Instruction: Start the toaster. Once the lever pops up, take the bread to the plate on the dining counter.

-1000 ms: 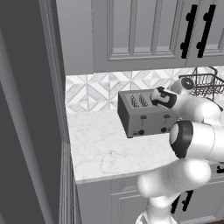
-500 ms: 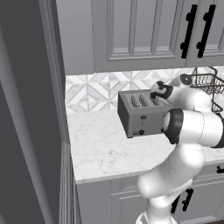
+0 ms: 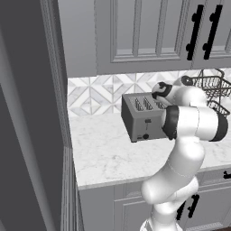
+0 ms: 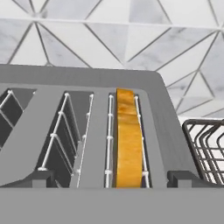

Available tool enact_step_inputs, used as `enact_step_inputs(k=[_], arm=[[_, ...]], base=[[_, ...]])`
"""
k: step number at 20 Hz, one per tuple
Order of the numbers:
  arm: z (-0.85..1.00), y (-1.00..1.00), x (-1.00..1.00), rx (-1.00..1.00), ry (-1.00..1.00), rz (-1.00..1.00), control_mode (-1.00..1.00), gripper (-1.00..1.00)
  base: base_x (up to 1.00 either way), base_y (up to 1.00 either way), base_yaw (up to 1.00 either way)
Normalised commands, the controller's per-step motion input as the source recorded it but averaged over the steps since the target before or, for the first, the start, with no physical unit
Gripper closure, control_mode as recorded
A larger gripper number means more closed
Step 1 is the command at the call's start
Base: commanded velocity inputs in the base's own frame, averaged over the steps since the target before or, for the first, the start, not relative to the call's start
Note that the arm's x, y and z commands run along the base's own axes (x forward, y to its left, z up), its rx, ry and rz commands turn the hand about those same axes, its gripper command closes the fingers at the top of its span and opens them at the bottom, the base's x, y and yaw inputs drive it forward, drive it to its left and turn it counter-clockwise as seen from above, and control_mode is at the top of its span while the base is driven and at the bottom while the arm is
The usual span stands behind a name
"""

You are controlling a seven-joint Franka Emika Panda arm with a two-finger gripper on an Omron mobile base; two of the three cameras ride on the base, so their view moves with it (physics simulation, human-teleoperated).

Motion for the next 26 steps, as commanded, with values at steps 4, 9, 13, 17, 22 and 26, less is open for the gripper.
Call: enact_step_inputs(k=[4,9,13,17,22,26], arm=[[-0.09,-0.13,0.21,-0.01,0.03,0.0,-1.0,-1.0],[-0.14,-0.14,0.12,-0.01,0.01,0.0,-1.0,-1.0],[-0.1,-0.01,0.17,0.0,0.0,0.0,-1.0,-1.0],[-0.07,0.0,0.18,0.0,0.0,0.0,-1.0,-1.0],[-0.03,0.0,0.13,0.0,0.0,0.0,-1.0,-1.0],[-0.06,0.0,0.07,0.0,0.0,0.0,-1.0,-1.0]], base=[[0.0,0.0,0.0],[0.0,0.0,0.0],[0.0,0.0,0.0],[0.0,0.0,0.0],[0.0,0.0,0.0],[0.0,0.0,0.0]])
